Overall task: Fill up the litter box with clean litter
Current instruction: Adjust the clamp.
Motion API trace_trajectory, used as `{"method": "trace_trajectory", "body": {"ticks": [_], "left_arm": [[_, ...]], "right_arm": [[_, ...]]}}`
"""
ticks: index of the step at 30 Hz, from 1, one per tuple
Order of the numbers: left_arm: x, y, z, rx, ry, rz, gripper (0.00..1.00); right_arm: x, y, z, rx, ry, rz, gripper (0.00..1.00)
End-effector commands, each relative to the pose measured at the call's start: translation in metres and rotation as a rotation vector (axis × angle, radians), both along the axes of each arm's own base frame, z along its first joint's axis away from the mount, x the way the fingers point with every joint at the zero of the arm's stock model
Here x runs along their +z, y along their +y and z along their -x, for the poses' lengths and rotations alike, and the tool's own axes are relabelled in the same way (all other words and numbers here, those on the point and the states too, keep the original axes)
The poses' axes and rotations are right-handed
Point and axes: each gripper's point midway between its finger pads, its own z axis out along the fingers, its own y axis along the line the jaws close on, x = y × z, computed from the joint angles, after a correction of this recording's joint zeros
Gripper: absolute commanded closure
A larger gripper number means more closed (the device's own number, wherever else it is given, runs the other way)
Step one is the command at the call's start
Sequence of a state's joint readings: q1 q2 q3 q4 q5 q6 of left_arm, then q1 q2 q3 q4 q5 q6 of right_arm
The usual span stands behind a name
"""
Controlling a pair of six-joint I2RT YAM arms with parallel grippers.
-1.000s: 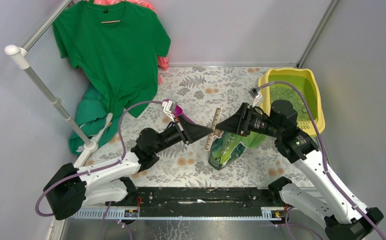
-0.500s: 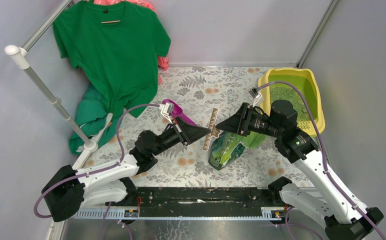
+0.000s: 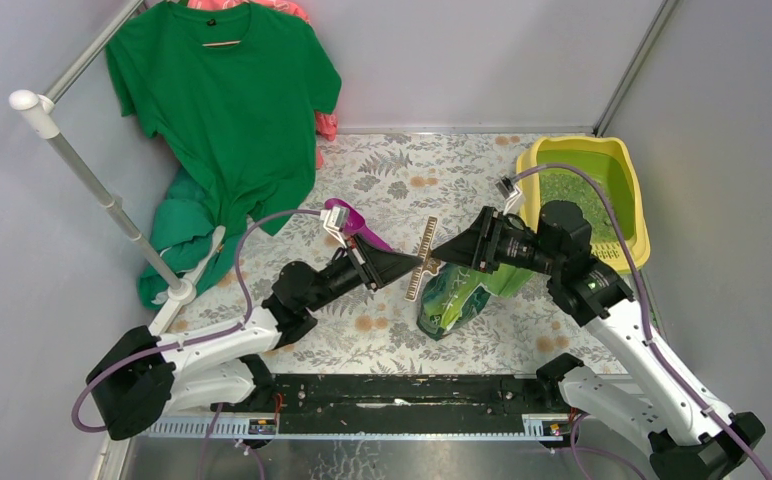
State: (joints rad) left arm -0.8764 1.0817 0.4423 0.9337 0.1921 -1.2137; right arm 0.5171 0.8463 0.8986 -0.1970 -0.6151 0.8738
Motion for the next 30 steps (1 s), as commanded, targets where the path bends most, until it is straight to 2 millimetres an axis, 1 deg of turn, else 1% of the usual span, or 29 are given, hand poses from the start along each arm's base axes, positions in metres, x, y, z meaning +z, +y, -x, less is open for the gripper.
{"method": "trace_trajectory", "body": {"ticks": [1, 8, 11, 15, 17, 20, 22, 25, 27, 30], "left_arm": [[0.0089, 0.0032, -0.0046, 0.032, -0.019, 0.049, 0.91], [0.0063, 0.0045, -0.0068, 0.047, -0.009, 0.048, 0.92], [0.0055, 0.0042, -0.0076, 0.049, -0.008, 0.046, 0.92], [0.006, 0.0034, -0.0073, 0.044, -0.011, 0.046, 0.92], [0.0052, 0.0034, -0.0072, 0.044, -0.01, 0.045, 0.92], [0.0044, 0.0023, -0.0062, 0.038, -0.01, 0.038, 0.91], [0.007, 0.0018, -0.0051, 0.032, -0.02, 0.038, 0.87], [0.0074, 0.0034, -0.0043, 0.038, -0.024, 0.026, 0.69], [0.0087, 0.0032, -0.0042, 0.04, -0.032, 0.01, 0.62], [0.0105, 0.0044, -0.0039, 0.045, -0.038, 0.004, 0.56]], "right_arm": [[0.0137, 0.0056, 0.0109, 0.069, -0.033, -0.047, 0.51], [0.0093, 0.0056, 0.013, 0.077, -0.025, -0.044, 0.53], [0.008, 0.0054, 0.0135, 0.078, -0.023, -0.044, 0.56], [0.0089, 0.005, 0.0119, 0.068, -0.029, -0.045, 0.57], [0.0101, 0.0047, 0.0114, 0.064, -0.034, -0.046, 0.6], [0.0111, 0.004, 0.0095, 0.052, -0.039, -0.046, 0.69], [0.0118, 0.0026, 0.008, 0.038, -0.048, -0.041, 0.82], [0.0123, 0.0022, 0.0063, 0.032, -0.052, -0.034, 1.0], [0.013, 0.0029, 0.0061, 0.038, -0.054, -0.027, 1.0], [0.0163, 0.0026, 0.0046, 0.032, -0.061, -0.026, 1.0]]}}
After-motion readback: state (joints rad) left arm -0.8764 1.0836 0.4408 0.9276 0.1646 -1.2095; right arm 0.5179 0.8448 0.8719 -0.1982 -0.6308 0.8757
